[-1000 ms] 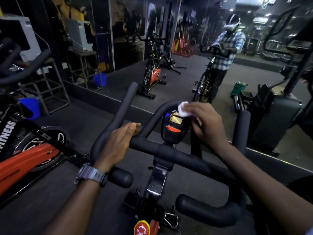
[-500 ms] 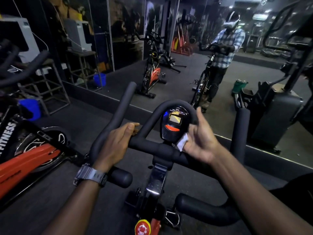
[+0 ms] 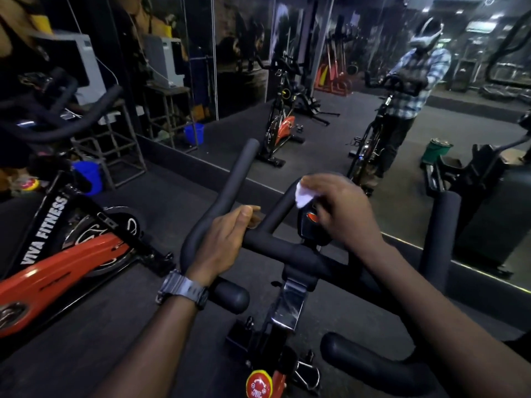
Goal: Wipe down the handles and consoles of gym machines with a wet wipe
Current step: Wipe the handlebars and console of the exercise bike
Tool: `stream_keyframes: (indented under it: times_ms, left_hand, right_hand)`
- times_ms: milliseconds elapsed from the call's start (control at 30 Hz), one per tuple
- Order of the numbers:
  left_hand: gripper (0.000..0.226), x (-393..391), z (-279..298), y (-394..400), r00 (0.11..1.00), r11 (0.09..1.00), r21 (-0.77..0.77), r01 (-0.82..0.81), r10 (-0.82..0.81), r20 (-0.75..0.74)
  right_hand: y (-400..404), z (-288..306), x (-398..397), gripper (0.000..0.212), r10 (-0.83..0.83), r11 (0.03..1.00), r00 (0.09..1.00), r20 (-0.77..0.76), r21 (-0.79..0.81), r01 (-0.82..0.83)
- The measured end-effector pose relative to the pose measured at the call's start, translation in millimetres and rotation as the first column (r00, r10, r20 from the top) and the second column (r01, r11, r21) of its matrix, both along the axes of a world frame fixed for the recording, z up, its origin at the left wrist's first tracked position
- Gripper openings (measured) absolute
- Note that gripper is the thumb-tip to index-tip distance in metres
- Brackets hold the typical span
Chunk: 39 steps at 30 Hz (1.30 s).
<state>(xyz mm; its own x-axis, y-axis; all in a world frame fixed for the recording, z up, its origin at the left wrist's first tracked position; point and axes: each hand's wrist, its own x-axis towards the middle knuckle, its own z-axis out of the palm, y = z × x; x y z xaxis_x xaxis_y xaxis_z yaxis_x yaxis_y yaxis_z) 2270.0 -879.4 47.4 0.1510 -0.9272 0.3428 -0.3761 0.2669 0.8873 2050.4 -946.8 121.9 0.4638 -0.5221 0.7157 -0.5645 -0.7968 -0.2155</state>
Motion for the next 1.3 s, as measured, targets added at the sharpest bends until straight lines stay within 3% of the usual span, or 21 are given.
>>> stream_keyframes:
  times_ms: [100, 167, 300, 433, 533, 767, 900, 1067, 1233, 1300]
  left_hand:
    - [0.079, 2, -1, 1, 1.0, 1.0, -0.003, -0.011, 0.011, -0.008]
    - [0.081, 3, -2, 3, 1.0, 1.0, -0.01, -0.022, 0.022, -0.006]
    - [0.068, 5, -3, 6, 0.999, 0.999, -0.018, -0.033, 0.034, 0.006]
    - [0.068, 5, -4, 4, 1.0, 0.999, -0.031, -0.029, 0.029, 0.012]
    - [0.069, 6, -6, 1, 1.0, 0.999, -0.036, -0.011, 0.011, 0.007]
    - [0.067, 5, -5, 1, 0.999, 0.999, -0.041, -0.016, 0.017, 0.027]
    - [0.07, 5, -5, 0, 0.999, 0.999, -0.044, -0.031, 0.032, 0.015]
    - [0.07, 3, -4, 3, 1.0, 0.999, -0.04, -0.022, 0.022, 0.01]
    - [0.074, 4, -3, 2, 0.999, 0.998, -0.036, -0.042, 0.042, 0.016]
    - [0.077, 4, -6, 0, 0.999, 0.998, -0.041, -0.044, 0.044, 0.016]
  right_hand:
    - [6, -9, 21, 0.033, -0.049, 0.994, 0.909, -0.414, -0.107, 0.004]
    - [11, -24, 31, 0.024, -0.055, 0.993, 0.866, -0.497, -0.118, -0.004]
    - [15, -18, 2, 0.024, 0.001, 0.991, 0.924, -0.382, -0.121, -0.051]
    - [4, 19, -25, 0.033, -0.182, 0.979, 0.963, -0.199, -0.133, 0.157]
    - [13, 8, -43, 0.039, -0.226, 0.971, 0.964, -0.139, -0.109, 0.212]
    - [58, -64, -53, 0.02, -0.079, 0.997, 0.975, -0.206, -0.041, 0.072]
    - [49, -52, -21, 0.012, -0.047, 0.986, 0.958, -0.283, -0.164, 0.001]
    - [47, -32, -42, 0.023, -0.034, 0.986, 0.954, -0.299, -0.166, -0.017]
    - [17, 10, -58, 0.019, -0.239, 0.968, 0.962, -0.128, -0.111, 0.226]
    - [9, 15, -41, 0.022, -0.235, 0.971, 0.962, -0.14, -0.076, 0.226]
